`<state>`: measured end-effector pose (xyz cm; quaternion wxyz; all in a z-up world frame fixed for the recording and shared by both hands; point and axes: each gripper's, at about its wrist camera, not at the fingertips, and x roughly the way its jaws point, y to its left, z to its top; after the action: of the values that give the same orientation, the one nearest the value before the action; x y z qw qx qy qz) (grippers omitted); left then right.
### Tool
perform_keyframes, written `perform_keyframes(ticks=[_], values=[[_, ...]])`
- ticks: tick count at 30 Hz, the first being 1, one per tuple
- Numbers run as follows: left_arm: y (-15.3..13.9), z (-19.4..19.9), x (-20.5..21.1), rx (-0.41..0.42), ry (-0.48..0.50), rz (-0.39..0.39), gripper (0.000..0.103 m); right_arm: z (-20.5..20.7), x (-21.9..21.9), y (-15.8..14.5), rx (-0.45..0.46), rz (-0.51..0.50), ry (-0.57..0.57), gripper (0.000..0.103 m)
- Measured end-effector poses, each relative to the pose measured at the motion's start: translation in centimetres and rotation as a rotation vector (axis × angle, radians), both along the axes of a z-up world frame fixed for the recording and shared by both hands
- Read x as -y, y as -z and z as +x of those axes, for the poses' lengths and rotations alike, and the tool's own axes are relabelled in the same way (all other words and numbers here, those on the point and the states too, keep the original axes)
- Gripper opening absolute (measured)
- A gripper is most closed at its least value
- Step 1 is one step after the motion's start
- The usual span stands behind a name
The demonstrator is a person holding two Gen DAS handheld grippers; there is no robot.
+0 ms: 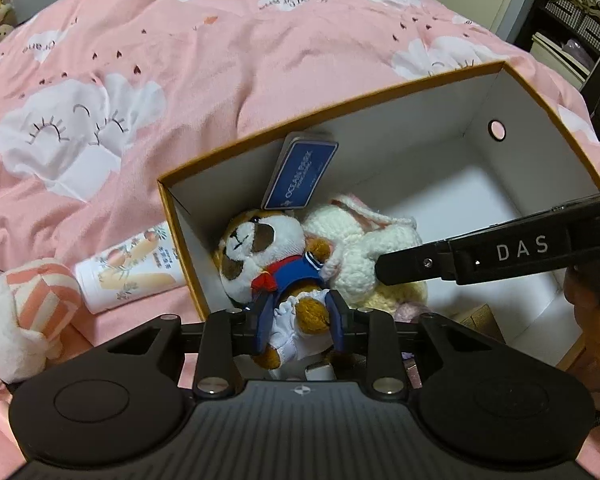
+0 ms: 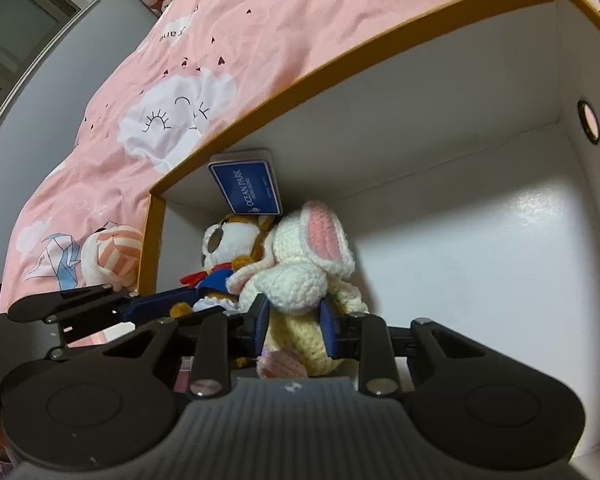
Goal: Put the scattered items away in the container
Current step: 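Lower both plush toys into the white box and open both grippers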
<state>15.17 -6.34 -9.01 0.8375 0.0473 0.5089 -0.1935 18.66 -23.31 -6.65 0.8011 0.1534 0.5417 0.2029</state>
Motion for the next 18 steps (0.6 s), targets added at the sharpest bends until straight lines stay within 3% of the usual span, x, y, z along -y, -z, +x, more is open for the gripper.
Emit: perform_keyframes(ticks=[6, 13, 18], values=[[0.6, -0.4, 1.6, 0.033, 0.039, 0.081, 0.034, -0.4, -1.5, 0.4, 0.016, -0.052, -0.029, 0.03], [-0.2, -1.3, 1.5, 0.073, 0.013, 0.082, 0.036, -1.2, -1.5, -0.2, 0.07, -0.082, -0.038, 0.034], [-1.5, -2.9, 1.5, 0.169, -0.022, 0.103, 0.046, -2.0, -2.3, -0.9, 0.132, -0.154, -0.058, 0.041]])
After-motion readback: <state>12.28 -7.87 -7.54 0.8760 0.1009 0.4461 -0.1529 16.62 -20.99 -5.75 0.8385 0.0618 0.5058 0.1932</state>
